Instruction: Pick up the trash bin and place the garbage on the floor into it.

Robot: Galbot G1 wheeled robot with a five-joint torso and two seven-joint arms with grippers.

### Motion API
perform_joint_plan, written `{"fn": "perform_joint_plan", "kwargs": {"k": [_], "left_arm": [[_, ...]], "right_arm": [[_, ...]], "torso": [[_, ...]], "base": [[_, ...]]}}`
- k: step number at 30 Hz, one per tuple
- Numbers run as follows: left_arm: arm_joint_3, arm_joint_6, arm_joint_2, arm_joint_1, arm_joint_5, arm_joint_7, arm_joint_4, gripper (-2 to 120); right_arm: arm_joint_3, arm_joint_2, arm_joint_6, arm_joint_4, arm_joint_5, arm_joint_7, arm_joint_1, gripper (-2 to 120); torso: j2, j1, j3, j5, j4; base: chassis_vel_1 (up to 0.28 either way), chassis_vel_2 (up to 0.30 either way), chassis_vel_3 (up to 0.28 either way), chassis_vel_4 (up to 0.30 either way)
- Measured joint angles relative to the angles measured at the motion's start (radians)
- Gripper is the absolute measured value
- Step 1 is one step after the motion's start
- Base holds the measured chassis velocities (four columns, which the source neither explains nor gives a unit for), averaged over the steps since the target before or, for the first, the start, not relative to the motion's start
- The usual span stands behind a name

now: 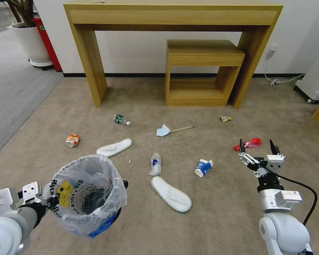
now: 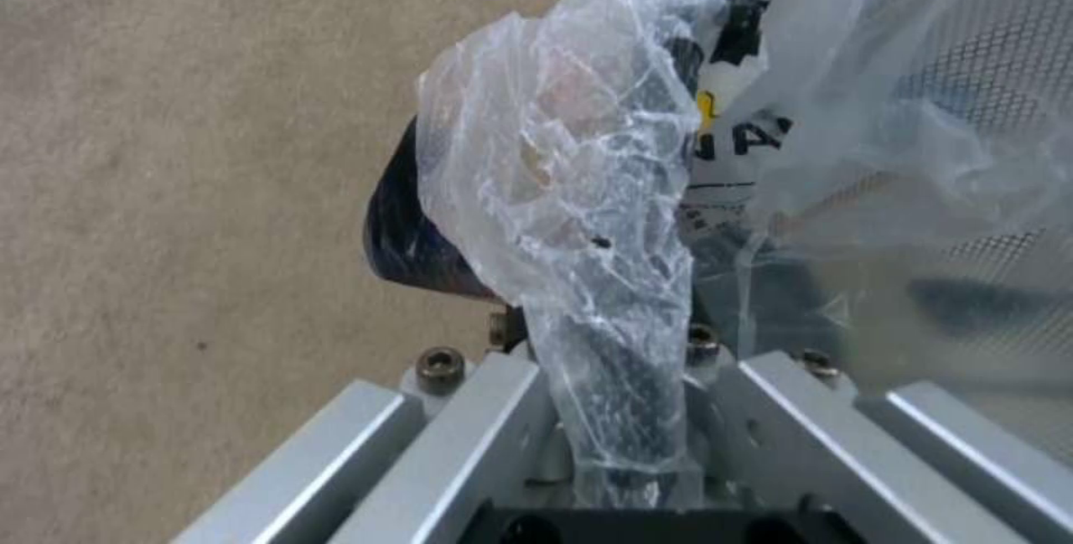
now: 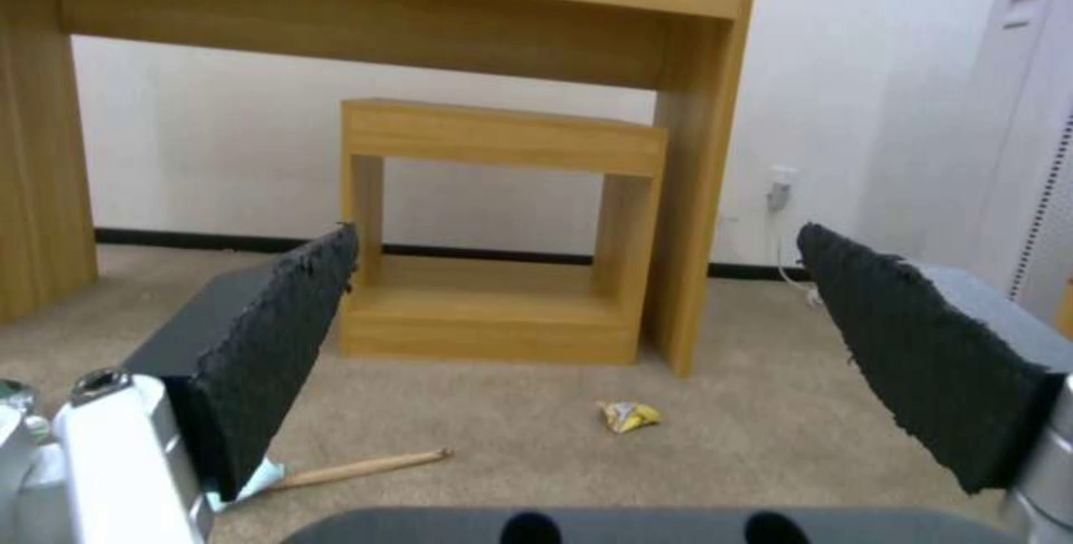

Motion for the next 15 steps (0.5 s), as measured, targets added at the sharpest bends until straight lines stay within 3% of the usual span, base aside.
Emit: {"fn": "perform_joint_plan", "kwargs": {"k": [7,15], "left_arm": [[0.004,0.0,-0.004,-0.001,0.003,0.0,0.002,1],[0.008,0.0,-0.01,0.0,0.007,0.001,0.003,1]], "right_arm": [[-0.012,-0.012,0.011,-0.009,0.031,-0.012,-0.001,100],[-0.035,-0.049,0.022,-0.032,0.106,-0.056,-0.005,100]], "torso": [[0.0,0.0,0.0,0.0001,-0.0001],[0.0,0.0,0.0,0.0,0.0]], "base": [[-0.085,0.051,0.068,-0.066],[-0.009,0.017,0.022,-0.021]]}}
